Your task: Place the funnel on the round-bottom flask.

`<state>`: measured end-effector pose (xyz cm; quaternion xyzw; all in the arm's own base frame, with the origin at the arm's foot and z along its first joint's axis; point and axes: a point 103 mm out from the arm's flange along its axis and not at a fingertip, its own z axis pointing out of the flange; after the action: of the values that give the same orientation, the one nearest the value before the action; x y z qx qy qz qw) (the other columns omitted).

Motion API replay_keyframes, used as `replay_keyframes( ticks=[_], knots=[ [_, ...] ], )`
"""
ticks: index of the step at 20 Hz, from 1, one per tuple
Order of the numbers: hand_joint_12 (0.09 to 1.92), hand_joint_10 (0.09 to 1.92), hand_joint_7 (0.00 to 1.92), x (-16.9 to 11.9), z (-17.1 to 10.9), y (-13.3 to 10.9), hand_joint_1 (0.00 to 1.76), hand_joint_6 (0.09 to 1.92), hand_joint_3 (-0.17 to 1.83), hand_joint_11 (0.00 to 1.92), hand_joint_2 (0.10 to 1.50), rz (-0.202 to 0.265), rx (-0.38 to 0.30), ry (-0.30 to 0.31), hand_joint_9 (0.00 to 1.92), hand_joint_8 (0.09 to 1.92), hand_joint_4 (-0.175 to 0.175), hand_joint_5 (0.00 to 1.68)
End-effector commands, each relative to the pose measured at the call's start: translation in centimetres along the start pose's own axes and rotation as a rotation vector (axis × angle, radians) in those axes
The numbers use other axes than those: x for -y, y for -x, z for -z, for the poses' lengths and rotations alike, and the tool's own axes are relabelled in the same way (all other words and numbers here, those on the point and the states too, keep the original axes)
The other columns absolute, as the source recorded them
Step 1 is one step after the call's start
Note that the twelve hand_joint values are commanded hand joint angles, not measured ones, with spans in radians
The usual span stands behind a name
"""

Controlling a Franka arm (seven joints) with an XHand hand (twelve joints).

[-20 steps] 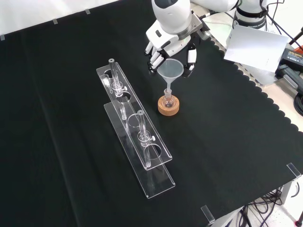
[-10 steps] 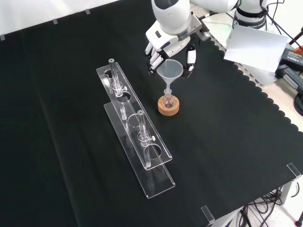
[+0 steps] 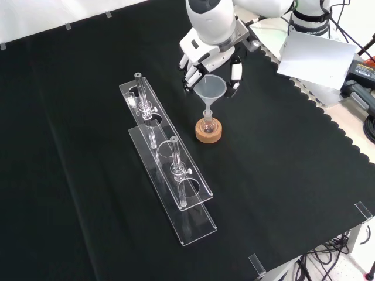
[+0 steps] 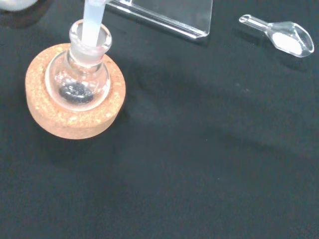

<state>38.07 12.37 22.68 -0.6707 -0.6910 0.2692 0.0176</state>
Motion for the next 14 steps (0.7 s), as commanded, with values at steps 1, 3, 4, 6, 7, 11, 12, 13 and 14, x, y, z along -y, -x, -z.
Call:
replay_keyframes(
  ticks=[1, 3, 4, 6, 7, 11, 12, 13, 14],
  knots=[
    [1.19, 0.5, 0.76, -0.7, -0.9, -1.0, 0.72, 0.77, 0.58, 0.75, 0.75, 0.007, 0.001, -0.018, 1.08, 0.76, -0.046, 0.71],
    [1.19, 0.5, 0.76, -0.8, -1.1, -1.2, 0.72, 0.77, 0.58, 0.75, 0.75, 0.009, 0.001, -0.025, 1.08, 0.76, -0.046, 0.71],
    [1.19, 0.5, 0.76, -0.9, -1.2, -1.2, 0.72, 0.77, 0.58, 0.75, 0.75, 0.01, 0.002, -0.028, 1.08, 0.76, -0.046, 0.71],
    [1.19, 0.5, 0.75, -0.5, -0.3, -0.8, 0.72, 0.76, 0.58, 0.75, 0.75, 0.01, 0.001, -0.032, 1.07, 0.76, -0.047, 0.71],
    [1.19, 0.5, 0.75, -0.6, -0.4, -0.8, 0.72, 0.76, 0.58, 0.75, 0.75, 0.011, -0.006, -0.035, 1.07, 0.76, -0.048, 0.71],
    [1.19, 0.5, 0.73, -1.0, -1.3, -0.2, 0.71, 0.76, 0.58, 0.74, 0.75, 0.02, -0.052, -0.037, 1.05, 0.76, -0.05, 0.7],
    [1.2, 0.51, 0.72, -0.9, -1.0, -0.6, 0.71, 0.77, 0.58, 0.74, 0.75, 0.015, -0.048, -0.036, 1.05, 0.77, -0.05, 0.69],
    [1.2, 0.51, 0.71, -0.9, -1.0, -0.7, 0.71, 0.77, 0.58, 0.73, 0.75, 0.014, -0.048, -0.037, 1.04, 0.77, -0.051, 0.69],
    [1.2, 0.51, 0.7, -1.0, -0.9, -0.8, 0.71, 0.77, 0.58, 0.73, 0.75, 0.014, -0.047, -0.038, 1.03, 0.77, -0.052, 0.68]
  ],
)
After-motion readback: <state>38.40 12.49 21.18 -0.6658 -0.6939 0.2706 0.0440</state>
